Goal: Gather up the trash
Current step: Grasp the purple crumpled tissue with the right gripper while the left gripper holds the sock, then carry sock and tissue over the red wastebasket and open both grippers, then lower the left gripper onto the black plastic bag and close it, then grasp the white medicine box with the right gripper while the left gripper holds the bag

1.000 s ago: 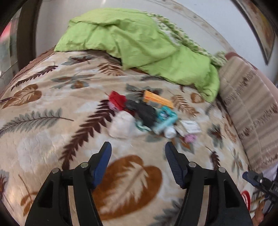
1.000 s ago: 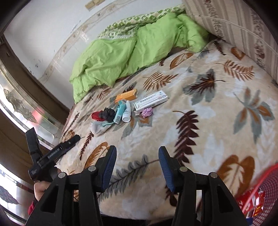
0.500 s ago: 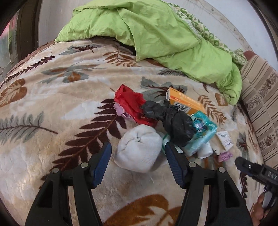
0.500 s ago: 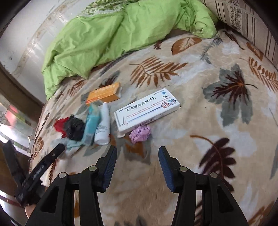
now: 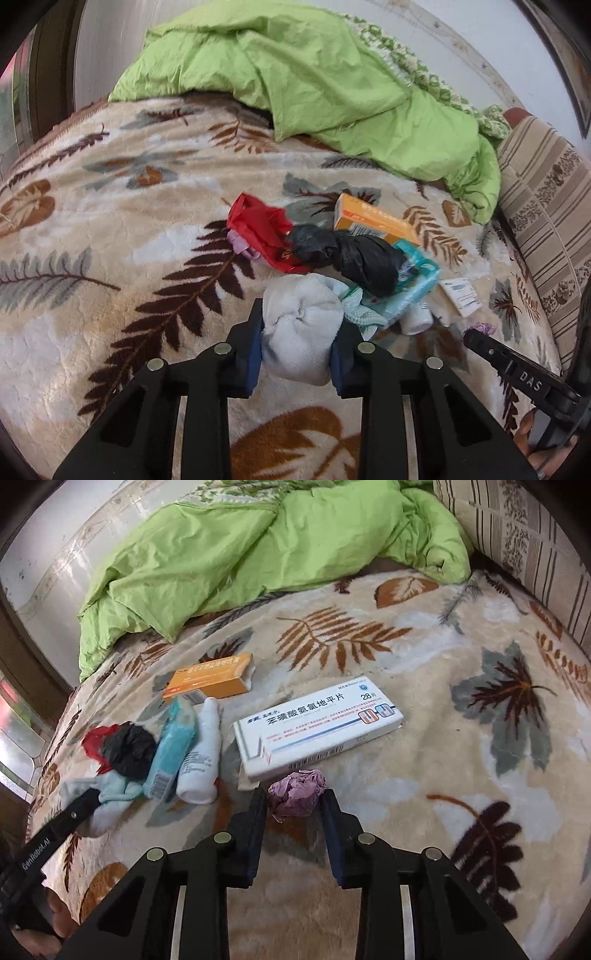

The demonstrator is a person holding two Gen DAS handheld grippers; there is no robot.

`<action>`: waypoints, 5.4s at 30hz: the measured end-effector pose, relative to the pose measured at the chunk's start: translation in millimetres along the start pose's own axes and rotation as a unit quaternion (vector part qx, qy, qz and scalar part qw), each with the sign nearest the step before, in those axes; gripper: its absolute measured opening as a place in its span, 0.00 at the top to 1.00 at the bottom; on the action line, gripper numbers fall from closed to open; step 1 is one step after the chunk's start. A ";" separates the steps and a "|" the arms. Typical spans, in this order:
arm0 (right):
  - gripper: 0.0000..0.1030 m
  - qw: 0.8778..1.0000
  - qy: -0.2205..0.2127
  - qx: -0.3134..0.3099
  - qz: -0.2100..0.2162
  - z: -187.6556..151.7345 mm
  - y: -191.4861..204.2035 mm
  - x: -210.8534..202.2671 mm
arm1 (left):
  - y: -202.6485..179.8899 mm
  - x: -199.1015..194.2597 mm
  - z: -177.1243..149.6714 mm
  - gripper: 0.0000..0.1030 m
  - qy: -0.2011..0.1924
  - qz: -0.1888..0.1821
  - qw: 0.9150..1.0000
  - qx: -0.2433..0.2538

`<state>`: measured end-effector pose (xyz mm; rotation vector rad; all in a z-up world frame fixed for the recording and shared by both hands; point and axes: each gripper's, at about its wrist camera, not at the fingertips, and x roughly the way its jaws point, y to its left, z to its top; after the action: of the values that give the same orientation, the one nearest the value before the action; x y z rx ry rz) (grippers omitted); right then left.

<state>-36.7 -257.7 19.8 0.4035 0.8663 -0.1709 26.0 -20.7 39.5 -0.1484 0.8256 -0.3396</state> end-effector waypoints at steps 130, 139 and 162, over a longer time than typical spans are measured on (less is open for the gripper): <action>0.51 0.991 -0.037 0.070 0.108 -84.6 -85.0 -196.9 | -9.4 -49.2 -9.8 0.33 0.054 -0.069 0.991 -0.105; 0.51 0.992 -0.029 0.055 0.106 -58.4 -72.9 -168.3 | -4.2 22.6 8.1 0.33 0.087 -0.033 0.985 -0.143; 0.47 0.994 0.065 0.002 0.088 131.2 -49.8 69.8 | -14.0 8.2 8.3 0.44 0.024 0.004 1.000 -0.019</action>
<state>85.2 -356.0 28.3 0.4972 0.9539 0.0158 33.9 -36.7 43.0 -0.1720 0.8797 -0.3213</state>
